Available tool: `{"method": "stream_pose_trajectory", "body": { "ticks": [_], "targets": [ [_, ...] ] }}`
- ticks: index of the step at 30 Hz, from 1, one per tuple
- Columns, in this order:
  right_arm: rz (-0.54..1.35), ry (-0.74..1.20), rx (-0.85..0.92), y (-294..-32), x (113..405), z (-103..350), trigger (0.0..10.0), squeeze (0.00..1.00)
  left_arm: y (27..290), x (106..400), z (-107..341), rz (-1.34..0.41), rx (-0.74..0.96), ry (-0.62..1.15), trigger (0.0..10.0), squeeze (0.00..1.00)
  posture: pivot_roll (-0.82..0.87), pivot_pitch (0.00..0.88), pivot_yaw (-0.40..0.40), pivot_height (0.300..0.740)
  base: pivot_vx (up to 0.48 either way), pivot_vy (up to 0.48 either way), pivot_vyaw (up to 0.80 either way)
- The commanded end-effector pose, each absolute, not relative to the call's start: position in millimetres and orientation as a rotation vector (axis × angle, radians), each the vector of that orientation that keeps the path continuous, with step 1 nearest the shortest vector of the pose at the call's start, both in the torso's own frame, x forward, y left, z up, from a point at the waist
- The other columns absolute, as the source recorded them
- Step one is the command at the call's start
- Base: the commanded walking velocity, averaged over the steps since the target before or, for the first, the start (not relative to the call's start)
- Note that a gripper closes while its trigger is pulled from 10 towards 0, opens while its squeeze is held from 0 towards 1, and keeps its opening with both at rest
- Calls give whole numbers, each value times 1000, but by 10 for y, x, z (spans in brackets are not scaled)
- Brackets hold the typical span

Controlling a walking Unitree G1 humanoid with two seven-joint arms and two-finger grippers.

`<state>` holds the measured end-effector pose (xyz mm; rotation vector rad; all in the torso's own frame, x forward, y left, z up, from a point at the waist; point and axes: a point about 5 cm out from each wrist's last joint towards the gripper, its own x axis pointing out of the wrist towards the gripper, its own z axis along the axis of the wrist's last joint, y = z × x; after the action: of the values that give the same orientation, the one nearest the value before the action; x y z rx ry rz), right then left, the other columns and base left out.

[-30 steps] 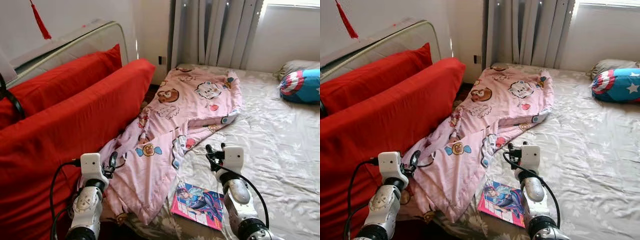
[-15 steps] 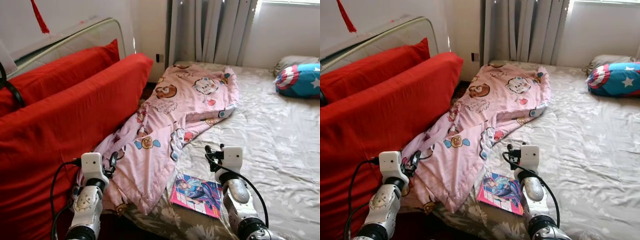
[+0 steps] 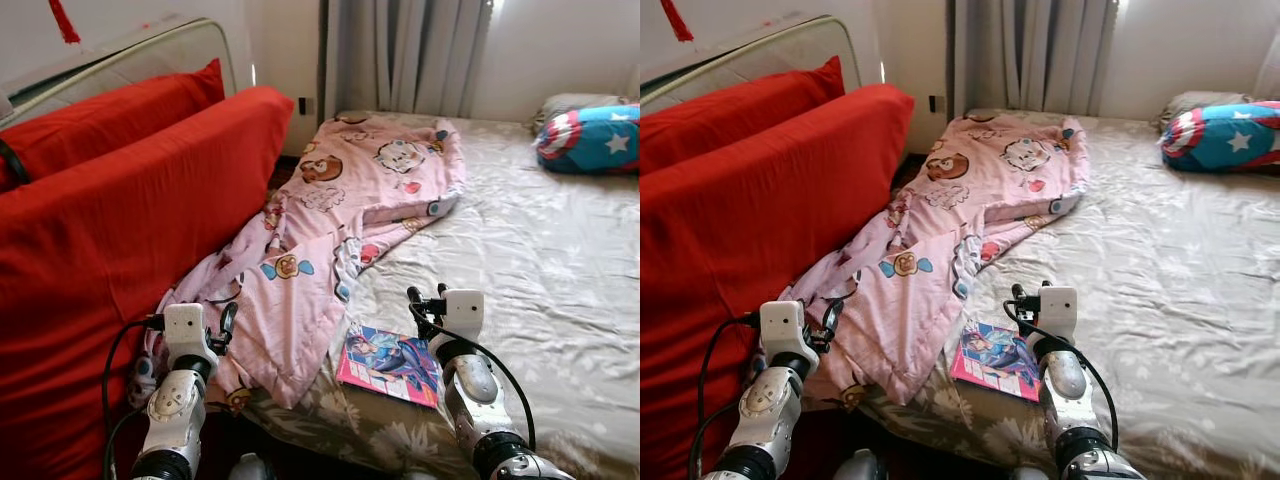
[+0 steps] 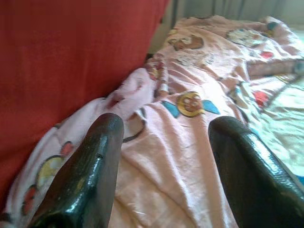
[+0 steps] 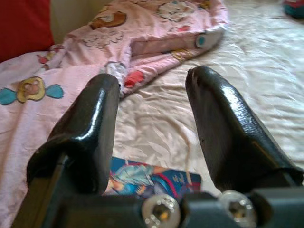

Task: Clean up the room

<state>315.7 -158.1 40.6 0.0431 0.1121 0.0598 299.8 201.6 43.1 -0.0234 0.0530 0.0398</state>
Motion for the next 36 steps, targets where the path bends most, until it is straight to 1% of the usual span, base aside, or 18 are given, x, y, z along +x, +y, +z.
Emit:
{"method": "stream_pose_trajectory", "body": {
  "ticks": [1,6,9,12,20,27,36],
  "targets": [
    [67,126,43,-1565,3160,393,10000,0,2013,3022,455,38,-35,49,10000,0,-75,32,42,650,0,0,0],
    [70,177,33,-1557,3150,338,10000,0,1999,3014,435,34,-37,58,10000,0,-77,33,42,650,0,0,0],
    [72,182,34,-1554,3145,328,10000,0,1998,3016,434,33,-39,60,10000,0,-75,35,42,636,0,0,0],
    [74,177,45,-1570,3126,316,10000,0,1996,3017,433,32,-41,62,10000,0,-75,36,43,636,0,0,0],
    [63,247,43,-1622,3064,206,10000,0,1982,3017,438,26,-43,61,10000,0,-76,39,43,636,0,0,0],
    [69,287,34,-1607,3054,166,10000,0,1975,3014,438,25,-42,61,10000,0,-76,41,44,611,0,0,0],
    [56,311,50,-1646,3006,112,10000,0,1960,2994,412,21,-44,72,10000,0,-76,43,45,611,0,0,0]
  ]
}}
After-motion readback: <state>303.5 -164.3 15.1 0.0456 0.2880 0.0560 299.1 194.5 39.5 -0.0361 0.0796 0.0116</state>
